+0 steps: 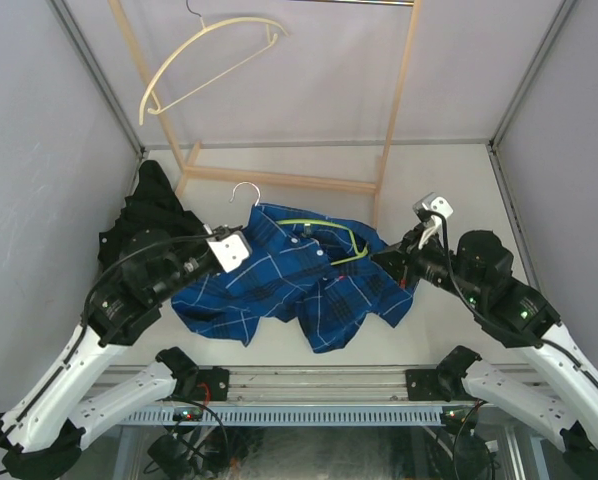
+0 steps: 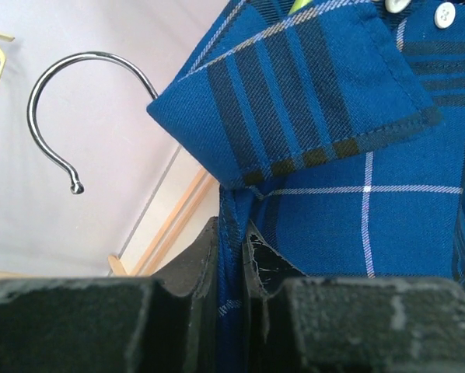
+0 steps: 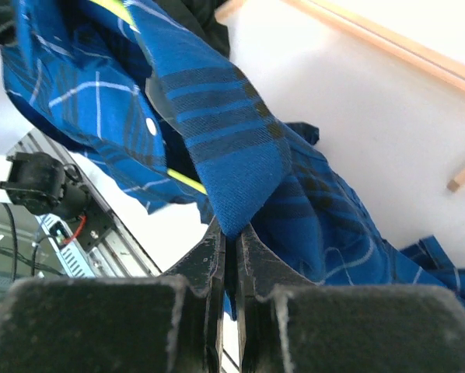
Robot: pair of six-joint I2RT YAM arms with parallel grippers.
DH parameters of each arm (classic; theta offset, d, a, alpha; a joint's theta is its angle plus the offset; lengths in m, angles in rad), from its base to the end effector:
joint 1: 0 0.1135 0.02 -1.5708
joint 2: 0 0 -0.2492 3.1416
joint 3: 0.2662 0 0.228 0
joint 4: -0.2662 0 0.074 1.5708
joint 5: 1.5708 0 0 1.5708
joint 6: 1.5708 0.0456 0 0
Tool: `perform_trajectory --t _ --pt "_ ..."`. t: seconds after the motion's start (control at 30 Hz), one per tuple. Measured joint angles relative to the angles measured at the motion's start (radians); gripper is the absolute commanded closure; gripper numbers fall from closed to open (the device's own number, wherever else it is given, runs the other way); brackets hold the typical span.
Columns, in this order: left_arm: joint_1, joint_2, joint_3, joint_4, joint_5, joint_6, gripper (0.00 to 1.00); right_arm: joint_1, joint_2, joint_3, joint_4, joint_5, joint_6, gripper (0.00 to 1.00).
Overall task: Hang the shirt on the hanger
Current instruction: Hang the shirt on the hanger.
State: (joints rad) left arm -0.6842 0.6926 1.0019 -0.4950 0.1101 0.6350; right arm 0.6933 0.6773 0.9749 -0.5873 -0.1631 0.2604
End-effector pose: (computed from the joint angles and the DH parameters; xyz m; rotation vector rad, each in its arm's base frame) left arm 0.1028 -0.0903 0.3747 1.1391 1.3380 -0.1325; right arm 0.0972 0.0904 0.3575 -0.5302 1.8628 0.8018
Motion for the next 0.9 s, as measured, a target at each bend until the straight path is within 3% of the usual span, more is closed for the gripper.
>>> perform_trajectory --t 0.4,0.9 --pt "0.000 -0.118 -0.074 0.135 0.161 -0.023 1.00 0.014 0.136 0.000 0.244 -0.022 0.077 1.00" --pt "-0.081 -0.087 -0.097 0.212 0.141 -0.034 1.00 0.029 0.266 0.000 0.467 -0.111 0.188 1.00"
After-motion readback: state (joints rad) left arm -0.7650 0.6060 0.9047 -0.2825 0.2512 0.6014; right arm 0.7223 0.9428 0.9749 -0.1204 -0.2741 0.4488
